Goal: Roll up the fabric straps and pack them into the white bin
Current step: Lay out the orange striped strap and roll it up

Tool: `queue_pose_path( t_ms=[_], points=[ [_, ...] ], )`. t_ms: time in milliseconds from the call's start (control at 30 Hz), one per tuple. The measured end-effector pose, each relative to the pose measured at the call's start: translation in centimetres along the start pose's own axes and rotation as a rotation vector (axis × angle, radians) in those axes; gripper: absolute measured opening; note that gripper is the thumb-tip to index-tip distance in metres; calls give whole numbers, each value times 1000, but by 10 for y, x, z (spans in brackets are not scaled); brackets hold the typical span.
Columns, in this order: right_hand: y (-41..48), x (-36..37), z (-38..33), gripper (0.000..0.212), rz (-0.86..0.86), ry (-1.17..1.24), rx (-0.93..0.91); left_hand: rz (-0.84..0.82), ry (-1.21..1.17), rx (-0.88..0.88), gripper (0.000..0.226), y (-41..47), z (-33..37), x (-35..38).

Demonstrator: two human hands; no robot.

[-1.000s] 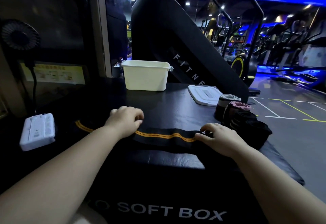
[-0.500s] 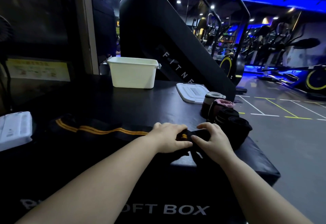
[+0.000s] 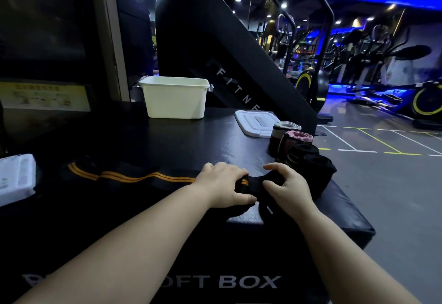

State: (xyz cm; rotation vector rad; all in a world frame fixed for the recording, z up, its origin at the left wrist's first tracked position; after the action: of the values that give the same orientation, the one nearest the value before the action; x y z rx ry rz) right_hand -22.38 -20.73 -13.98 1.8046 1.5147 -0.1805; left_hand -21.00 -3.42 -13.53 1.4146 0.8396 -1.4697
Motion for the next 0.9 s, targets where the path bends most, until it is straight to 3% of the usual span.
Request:
queue_pose_path(
  t_ms=[100, 300, 767, 900],
  points=[
    [0, 1, 0, 26, 62, -107, -1, 12, 5, 10, 72, 0, 3, -1],
    [-3, 1, -3, 32, 95, -200, -38, -11, -33, 47, 67, -2, 12, -2],
    [-2, 10, -2, 35, -2, -371, -23, -50, -17, -7, 47, 1, 18, -6],
    [-1, 11, -2, 33, -40, -353, -45, -38, -21, -19, 51, 5, 15, 0]
  ],
)
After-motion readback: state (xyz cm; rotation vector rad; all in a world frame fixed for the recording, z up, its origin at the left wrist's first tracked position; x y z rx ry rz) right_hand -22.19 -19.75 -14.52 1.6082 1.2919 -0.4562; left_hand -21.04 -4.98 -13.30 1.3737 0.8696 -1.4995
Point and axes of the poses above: each hand's wrist, its own y-axis towards the middle knuckle, its own x-axis out of the palm, z = x × y, the point moved 5 cm from there along y, towards the middle knuckle, and after that the axes turned 4 degrees about -x, right-handed, at the moved point
